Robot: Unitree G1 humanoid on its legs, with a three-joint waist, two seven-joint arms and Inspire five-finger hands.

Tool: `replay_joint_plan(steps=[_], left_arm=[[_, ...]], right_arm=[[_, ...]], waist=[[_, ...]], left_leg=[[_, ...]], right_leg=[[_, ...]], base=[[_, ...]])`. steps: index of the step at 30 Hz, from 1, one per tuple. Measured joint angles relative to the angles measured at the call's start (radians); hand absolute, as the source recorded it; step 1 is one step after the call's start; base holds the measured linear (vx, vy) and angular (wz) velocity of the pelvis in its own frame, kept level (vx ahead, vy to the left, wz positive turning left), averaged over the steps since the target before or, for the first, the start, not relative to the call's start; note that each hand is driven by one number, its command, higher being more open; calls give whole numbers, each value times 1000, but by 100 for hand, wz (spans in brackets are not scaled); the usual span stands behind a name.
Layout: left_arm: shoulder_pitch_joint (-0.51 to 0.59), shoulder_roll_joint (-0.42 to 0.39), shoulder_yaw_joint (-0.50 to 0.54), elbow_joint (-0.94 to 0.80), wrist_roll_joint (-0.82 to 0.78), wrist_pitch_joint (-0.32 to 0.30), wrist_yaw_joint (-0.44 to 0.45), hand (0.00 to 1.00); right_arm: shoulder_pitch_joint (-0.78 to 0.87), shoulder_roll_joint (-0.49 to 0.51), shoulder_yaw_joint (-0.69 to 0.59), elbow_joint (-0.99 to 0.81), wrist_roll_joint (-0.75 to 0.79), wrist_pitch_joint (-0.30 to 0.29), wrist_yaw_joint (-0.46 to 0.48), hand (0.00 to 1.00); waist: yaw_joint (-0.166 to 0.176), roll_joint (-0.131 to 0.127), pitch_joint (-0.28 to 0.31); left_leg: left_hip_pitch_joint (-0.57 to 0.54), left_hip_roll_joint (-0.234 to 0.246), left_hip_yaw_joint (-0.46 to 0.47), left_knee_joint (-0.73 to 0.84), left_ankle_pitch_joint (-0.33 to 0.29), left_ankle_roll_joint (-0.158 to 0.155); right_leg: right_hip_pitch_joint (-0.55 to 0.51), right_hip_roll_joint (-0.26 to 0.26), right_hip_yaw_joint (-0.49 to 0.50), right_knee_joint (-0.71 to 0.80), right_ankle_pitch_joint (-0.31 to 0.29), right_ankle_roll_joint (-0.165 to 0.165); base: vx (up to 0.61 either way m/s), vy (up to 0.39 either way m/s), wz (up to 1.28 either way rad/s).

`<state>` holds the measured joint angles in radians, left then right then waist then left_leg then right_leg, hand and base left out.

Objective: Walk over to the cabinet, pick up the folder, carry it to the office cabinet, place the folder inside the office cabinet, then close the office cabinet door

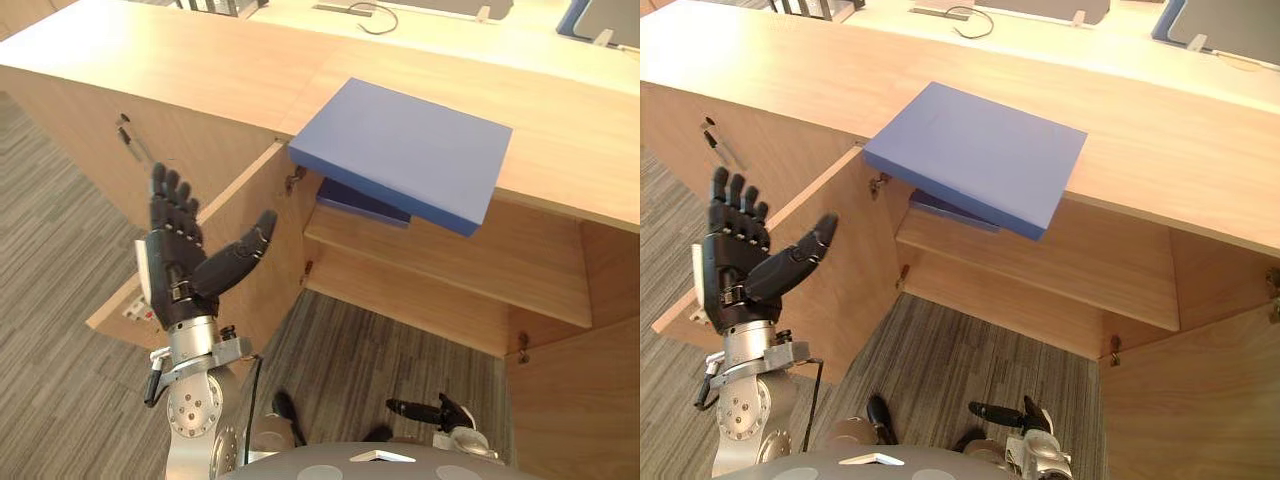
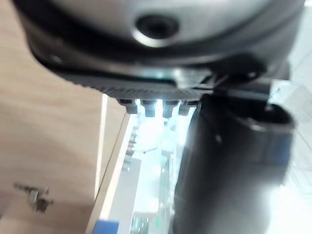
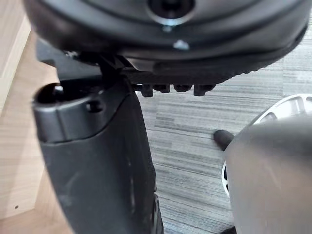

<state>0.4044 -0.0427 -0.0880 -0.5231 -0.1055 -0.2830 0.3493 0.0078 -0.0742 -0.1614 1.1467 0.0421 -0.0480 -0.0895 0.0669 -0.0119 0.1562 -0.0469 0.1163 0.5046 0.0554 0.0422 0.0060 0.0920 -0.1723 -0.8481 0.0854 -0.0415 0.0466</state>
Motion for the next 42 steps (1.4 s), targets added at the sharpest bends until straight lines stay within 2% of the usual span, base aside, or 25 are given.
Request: replay_joint_plan(steps=[4, 7, 11, 12, 17, 24, 29, 38, 42], left_arm=[[-3, 12, -15, 1, 89, 0, 50, 100], [-38, 85, -63, 4, 266, 4, 92, 100], [-154, 146, -104, 25, 464, 8, 77, 100], [-222, 160, -105, 56, 522, 19, 55, 100], [-306, 164, -102, 103, 648, 66, 35, 100], [-395, 193, -51, 128, 760, 92, 30, 100], [-450, 234, -30, 136, 817, 110, 30, 100], [-586, 366, -20, 188, 874, 129, 16, 100], [-644, 386, -26, 220, 896, 131, 5, 100]], right_arm=[[-12, 1, 29, 20, 6, -2, -7, 100], [-15, 2, 57, 19, 5, -8, -9, 100], [-16, 1, 74, 17, 1, -9, -8, 100], [-16, 2, 76, 14, 1, -10, -6, 100], [-16, 2, 73, -8, -16, -8, 2, 100], [-6, 0, 44, -13, -39, -6, 28, 100], [4, 0, 18, -14, -59, -2, 41, 100], [18, -1, -27, -16, -70, 4, 53, 100], [27, -7, -38, -15, -73, 6, 60, 100]], waist=[[1, -8, 2], [-9, -17, -1], [-15, -20, -3], [-22, -20, -9], [-52, -20, -12], [-49, -18, -19], [-51, -26, -35], [-68, -27, -49], [-75, -26, -55]], left_leg=[[0, -1, -3, -8, 8, 1], [2, 1, 3, -7, 11, 1], [18, 10, 37, -10, 10, 0], [22, 13, 58, -10, 8, -2], [28, 16, 80, -10, 8, -3], [53, 18, 95, -12, 11, -8], [57, 17, 105, -16, 11, -8], [75, 14, 108, -27, 11, -10], [75, 9, 112, -30, 11, -10]], right_leg=[[-2, 1, 1, 0, 0, 0], [-4, 2, 7, 0, 2, -3], [-13, 2, 42, -2, 9, -7], [-22, 2, 64, -9, 16, -11], [-21, 16, 89, -42, 37, -18], [-2, 25, 102, -58, 42, -22], [3, 32, 110, -83, 57, -22], [17, 34, 112, -110, 68, -17], [25, 38, 112, -132, 86, -17]], base=[[-16, 71, 3], [-1, 65, -4], [-12, 78, -26], [-25, 75, -42], [-7, 64, -19], [23, 39, -7], [12, 47, -7], [12, 48, -1], [48, 46, -2]])
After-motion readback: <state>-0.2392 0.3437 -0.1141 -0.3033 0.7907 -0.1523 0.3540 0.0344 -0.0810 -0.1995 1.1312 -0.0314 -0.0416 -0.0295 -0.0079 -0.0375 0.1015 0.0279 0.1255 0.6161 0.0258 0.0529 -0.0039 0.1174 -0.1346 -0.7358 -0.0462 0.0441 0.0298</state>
